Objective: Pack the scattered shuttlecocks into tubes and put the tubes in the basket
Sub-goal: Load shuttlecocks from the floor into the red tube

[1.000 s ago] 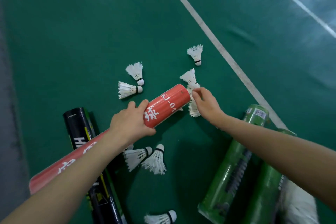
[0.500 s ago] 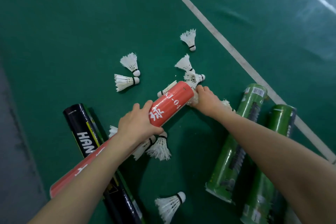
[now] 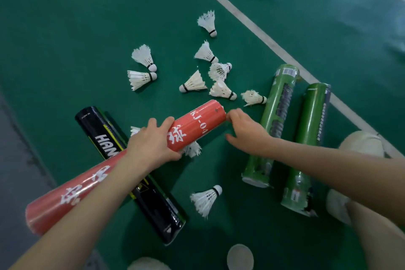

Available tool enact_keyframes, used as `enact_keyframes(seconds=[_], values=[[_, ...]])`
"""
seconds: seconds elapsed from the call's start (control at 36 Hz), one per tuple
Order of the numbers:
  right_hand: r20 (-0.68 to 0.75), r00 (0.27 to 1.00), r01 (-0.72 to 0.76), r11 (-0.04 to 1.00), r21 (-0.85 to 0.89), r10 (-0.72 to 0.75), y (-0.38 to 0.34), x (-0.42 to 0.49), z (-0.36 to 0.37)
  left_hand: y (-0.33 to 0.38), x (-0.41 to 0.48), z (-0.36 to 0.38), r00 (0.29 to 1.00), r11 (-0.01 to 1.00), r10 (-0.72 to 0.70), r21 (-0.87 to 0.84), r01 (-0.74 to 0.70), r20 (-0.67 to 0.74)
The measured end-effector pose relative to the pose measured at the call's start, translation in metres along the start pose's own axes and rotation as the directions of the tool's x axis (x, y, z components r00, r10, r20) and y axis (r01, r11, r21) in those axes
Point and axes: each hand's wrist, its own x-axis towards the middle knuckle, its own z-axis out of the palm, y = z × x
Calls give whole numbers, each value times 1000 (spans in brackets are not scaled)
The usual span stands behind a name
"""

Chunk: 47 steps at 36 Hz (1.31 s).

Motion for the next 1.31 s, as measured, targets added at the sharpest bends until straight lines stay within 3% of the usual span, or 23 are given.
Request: enact_keyframes(seconds=[0.06,0.11,0.22,0.33,0.5,0.72,0.81,0.94,1.0,1.08,1.17,1.22,1.28,1.31], values=[[-38,999,-31,999,29,32,0,-22,7,-3,-18,10,1000,1000,-19,16,19,-3],[-6,1000,26,1000,8,-26,1,-42,15,-6,-36,18,999,999,-42,6,42,-17],[235,933,286,958,-32,-271,-1,-80,36,-3,-69,30,998,999,-48,5,48,-34],[444,812,479,868,-131,-380,-5,-108,66,6,-93,43,1000,998,18,56,-18,-12],[563,718,598,776,-198,-410,-8,-148,110,15,-118,69,998,996,66,60,-67,14],[609,742,537,793,-289,-280,13,-172,140,24,-119,78,998,995,60,78,-63,33],[546,779,522,802,-292,-308,25,-169,137,24,-113,76,999,998,37,60,-37,11],[231,915,382,895,-232,-331,30,-135,112,17,-102,68,996,999,-35,-10,34,-77],[74,957,287,944,-162,-279,19,-120,84,15,-98,64,992,997,-63,-41,58,-109],[-46,991,123,988,-92,-128,17,-99,46,13,-92,60,983,993,-97,-86,85,-156],[-267,963,39,999,10,-35,19,-77,24,8,-89,57,973,983,-134,-149,106,-191],[-366,922,-47,975,215,125,18,-63,9,6,-88,54,964,978,-147,-179,108,-221],[-380,866,-110,864,492,326,12,-50,-5,6,-88,52,960,977,-140,-194,93,-243],[-345,843,-104,755,648,412,7,-44,-11,7,-88,51,960,978,-128,-192,81,-250]])
